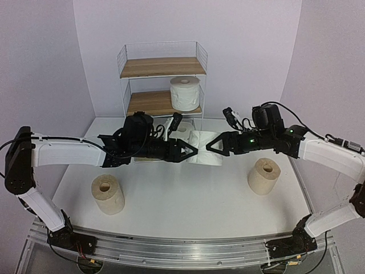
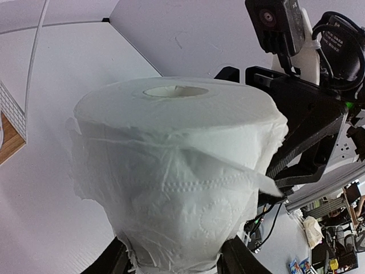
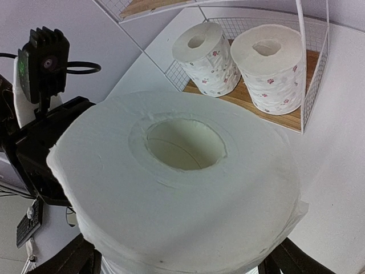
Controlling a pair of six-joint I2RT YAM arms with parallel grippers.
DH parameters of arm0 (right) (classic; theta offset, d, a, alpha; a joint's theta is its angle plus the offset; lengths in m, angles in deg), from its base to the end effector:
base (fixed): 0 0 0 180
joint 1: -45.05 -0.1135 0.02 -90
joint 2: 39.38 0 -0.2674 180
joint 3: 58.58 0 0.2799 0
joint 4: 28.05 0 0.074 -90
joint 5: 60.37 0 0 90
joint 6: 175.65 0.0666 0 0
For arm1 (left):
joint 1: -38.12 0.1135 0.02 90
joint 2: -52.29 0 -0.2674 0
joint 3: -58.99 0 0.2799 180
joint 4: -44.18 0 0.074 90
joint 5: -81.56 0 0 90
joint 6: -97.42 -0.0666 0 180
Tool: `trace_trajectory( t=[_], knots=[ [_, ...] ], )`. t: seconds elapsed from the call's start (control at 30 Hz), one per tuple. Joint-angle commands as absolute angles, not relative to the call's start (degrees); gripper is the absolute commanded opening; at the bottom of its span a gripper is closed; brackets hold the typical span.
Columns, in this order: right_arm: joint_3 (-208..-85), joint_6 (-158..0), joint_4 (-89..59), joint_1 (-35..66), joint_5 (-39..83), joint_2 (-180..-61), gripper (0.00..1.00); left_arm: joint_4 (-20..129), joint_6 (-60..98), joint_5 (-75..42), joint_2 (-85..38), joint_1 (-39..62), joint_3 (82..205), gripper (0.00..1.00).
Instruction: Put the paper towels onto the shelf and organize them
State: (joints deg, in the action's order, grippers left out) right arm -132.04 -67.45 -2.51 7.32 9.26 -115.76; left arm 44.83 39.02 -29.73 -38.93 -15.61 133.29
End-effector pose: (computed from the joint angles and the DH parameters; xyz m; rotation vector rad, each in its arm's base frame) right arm 0.2678 0.2365 0.2941 -0.5958 2.0955 0.9485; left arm 0.2309 -0.3555 0.2583 0.6795 1.9845 -1.3185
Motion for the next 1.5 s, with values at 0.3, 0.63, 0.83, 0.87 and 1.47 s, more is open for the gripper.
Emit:
trace_trajectory(
  t=[0.3, 0.63, 0.83, 0.87, 1.47],
  knots=[
    [-129.7, -69.7, -18.3, 4.0, 6.2, -108.3, 0.0, 41.4, 35.3, -28.1, -35.9, -17.1, 138.9, 0.86],
    [-129.1, -73.2, -17.3, 4.0, 8.8, -106.6, 0.0, 43.8, 33.1, -19.3, -28.1, -17.1, 134.6, 1.0],
    [-129.9, -74.1, -16.6, 4.0, 10.4, -107.2, 0.0, 48.5, 33.5, -11.5, -26.3, -17.1, 134.5, 1.0],
    [-129.9, -74.2, -16.8, 4.0, 10.8, -107.0, 0.0, 49.6, 33.4, -10.2, -26.2, -17.1, 134.6, 1.0],
    [-135.7, -78.5, -30.3, 2.7, 12.1, -114.2, 0.0, 75.0, 46.4, 10.6, 0.8, -17.1, 126.2, 1.0]
  ],
)
